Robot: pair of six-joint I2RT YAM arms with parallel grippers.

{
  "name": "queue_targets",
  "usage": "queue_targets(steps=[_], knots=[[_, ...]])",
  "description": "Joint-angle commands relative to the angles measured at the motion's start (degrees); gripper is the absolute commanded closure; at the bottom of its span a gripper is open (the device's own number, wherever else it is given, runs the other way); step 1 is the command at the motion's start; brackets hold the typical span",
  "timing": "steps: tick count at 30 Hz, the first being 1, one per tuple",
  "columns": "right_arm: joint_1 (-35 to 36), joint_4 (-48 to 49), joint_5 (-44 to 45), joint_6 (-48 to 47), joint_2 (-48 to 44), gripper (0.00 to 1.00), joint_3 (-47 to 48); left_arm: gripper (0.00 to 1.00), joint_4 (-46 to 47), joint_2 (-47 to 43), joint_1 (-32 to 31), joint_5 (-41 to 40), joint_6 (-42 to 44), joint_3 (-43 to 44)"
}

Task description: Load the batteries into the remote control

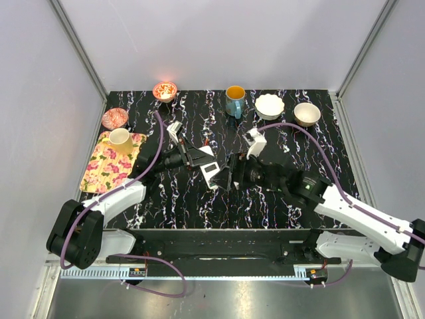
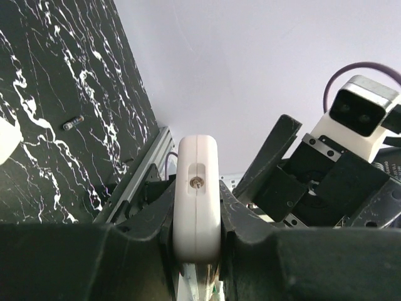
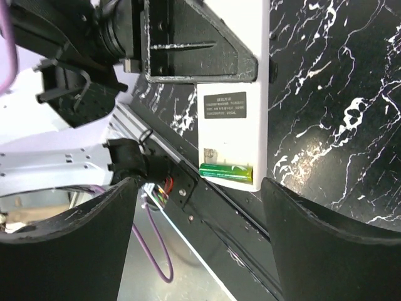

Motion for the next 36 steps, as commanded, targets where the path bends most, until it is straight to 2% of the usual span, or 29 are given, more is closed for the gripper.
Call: queue_targets(steps=[1, 9, 22, 31, 36], knots=[[-1.0, 4.2, 5.9, 6.8, -3.7, 0.16, -3.7, 1.0, 5.9, -2.0, 0.0, -4.0, -0.1, -0.6], [-2.7, 10.4, 5.1, 14.9, -4.1, 0.21, -10.6, 1.0, 9.4, -5.1, -0.1, -12.0, -1.7, -3.8], [-4.3, 25.6, 1.8, 19.3, -3.1, 0.25, -15.3, 1.0, 8.9, -6.7, -0.1, -13.7, -1.3, -5.0], [-4.4, 27.4, -2.5, 19.3, 0.9, 0.45, -14.8, 1.0, 8.9, -6.8, -0.2, -13.8, -1.5, -4.8], [-4.7, 28.2, -3.4, 19.5, 1.6, 0.49, -14.9, 1.0, 9.1, -6.8, -0.1, -13.7, -1.5, -4.8]])
